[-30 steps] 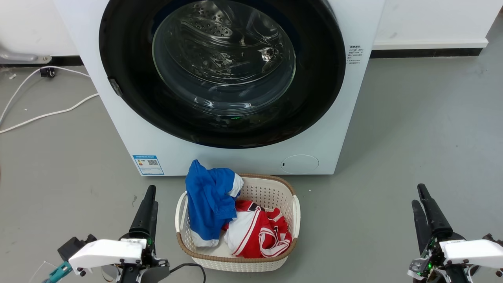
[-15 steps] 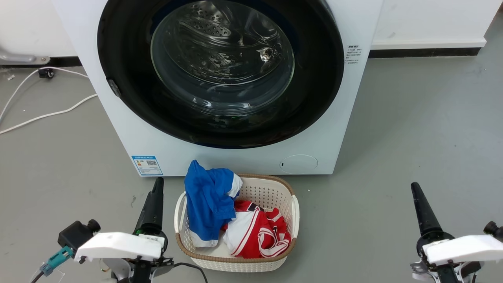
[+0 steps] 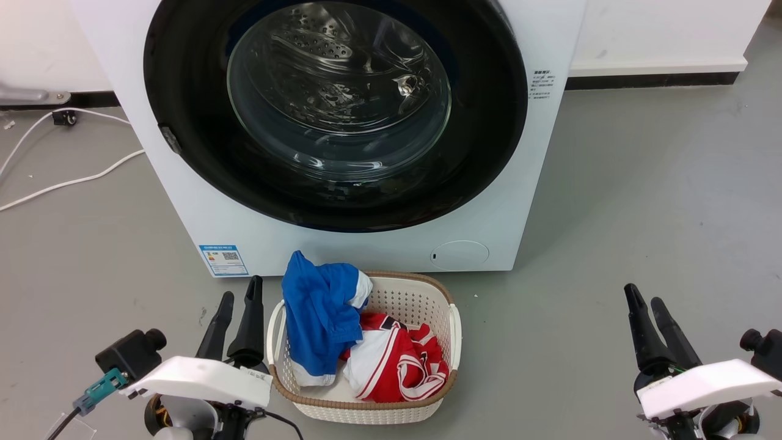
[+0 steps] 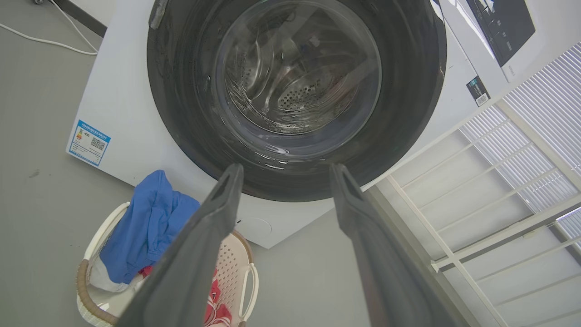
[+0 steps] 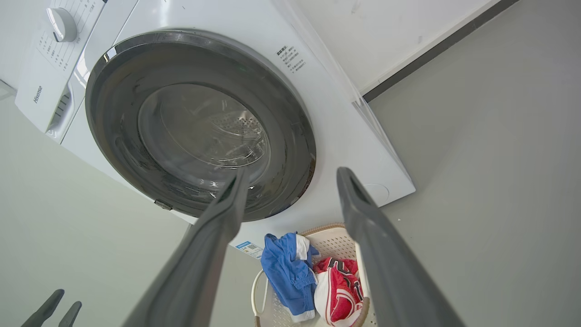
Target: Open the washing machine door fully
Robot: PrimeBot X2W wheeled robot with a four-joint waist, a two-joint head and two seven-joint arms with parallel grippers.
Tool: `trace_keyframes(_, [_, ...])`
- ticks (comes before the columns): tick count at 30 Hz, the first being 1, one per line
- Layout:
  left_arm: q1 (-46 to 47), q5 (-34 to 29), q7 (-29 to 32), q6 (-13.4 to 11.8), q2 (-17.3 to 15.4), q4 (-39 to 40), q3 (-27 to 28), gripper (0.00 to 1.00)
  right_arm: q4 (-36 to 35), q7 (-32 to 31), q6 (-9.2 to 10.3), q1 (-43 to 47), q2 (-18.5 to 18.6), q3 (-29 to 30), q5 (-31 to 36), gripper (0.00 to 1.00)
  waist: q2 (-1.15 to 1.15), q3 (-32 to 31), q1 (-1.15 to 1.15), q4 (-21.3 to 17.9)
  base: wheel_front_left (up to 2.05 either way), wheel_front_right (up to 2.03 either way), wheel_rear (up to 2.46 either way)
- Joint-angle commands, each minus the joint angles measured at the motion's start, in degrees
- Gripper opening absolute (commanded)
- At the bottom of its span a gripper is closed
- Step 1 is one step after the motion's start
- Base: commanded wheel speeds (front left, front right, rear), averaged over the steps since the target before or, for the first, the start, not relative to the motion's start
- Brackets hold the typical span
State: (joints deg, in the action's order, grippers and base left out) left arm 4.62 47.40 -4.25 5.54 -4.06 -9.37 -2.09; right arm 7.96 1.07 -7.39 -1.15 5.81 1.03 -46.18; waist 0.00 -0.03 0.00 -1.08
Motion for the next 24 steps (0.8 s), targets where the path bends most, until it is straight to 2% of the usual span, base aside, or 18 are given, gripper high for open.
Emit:
trace_keyframes(1, [1.24, -2.49, -0.63, -0.12, -0.78, 1.03, -0.45, 1.00, -1.14, 0.38, -0.07, -0.45, 0.74, -0.21, 2.48, 1.00, 0.00, 0.01, 0.00, -0.06, 0.00, 0.00, 0.00])
trace_keyframes(24, [0.38, -20.39, -4.43, -2.80, -4.01, 1.86, -4.36, 1.00, -2.52, 0.59, -0.10, -0.83, 1.68, -1.18, 22.52, 1.00, 0.00, -0.25, 0.00, -0.27, 0.00, 0.00, 0.00])
